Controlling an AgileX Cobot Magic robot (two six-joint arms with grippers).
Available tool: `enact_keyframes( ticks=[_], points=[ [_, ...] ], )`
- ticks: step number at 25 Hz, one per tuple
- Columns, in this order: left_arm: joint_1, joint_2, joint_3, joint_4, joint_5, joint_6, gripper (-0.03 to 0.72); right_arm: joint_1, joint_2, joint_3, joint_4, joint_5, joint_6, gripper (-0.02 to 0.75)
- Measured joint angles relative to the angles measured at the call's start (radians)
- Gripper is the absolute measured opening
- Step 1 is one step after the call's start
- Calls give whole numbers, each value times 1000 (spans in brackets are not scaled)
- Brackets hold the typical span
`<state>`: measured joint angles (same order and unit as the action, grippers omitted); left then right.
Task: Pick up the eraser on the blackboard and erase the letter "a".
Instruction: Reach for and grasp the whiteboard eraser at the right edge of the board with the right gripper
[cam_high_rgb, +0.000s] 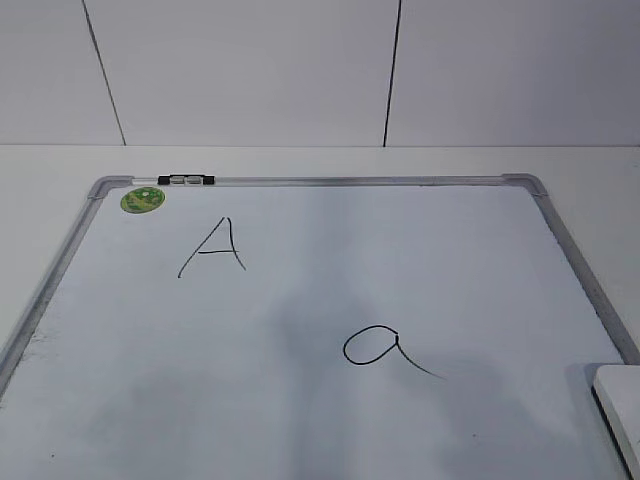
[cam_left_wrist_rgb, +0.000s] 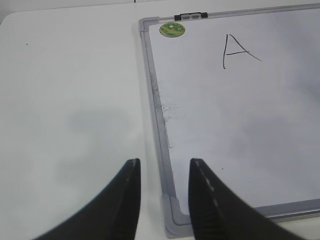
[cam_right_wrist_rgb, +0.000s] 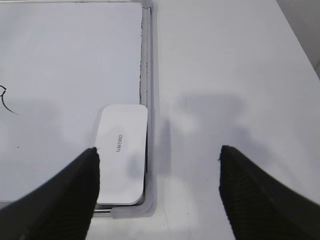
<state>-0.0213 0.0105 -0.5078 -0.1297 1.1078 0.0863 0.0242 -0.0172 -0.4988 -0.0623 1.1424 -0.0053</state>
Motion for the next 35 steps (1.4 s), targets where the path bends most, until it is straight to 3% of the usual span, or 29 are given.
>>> enact_keyframes(
  ticks=[35],
  points=[
    [0,0,0,0,0,0,245,0,0,0,0,0,0,592]
  ],
)
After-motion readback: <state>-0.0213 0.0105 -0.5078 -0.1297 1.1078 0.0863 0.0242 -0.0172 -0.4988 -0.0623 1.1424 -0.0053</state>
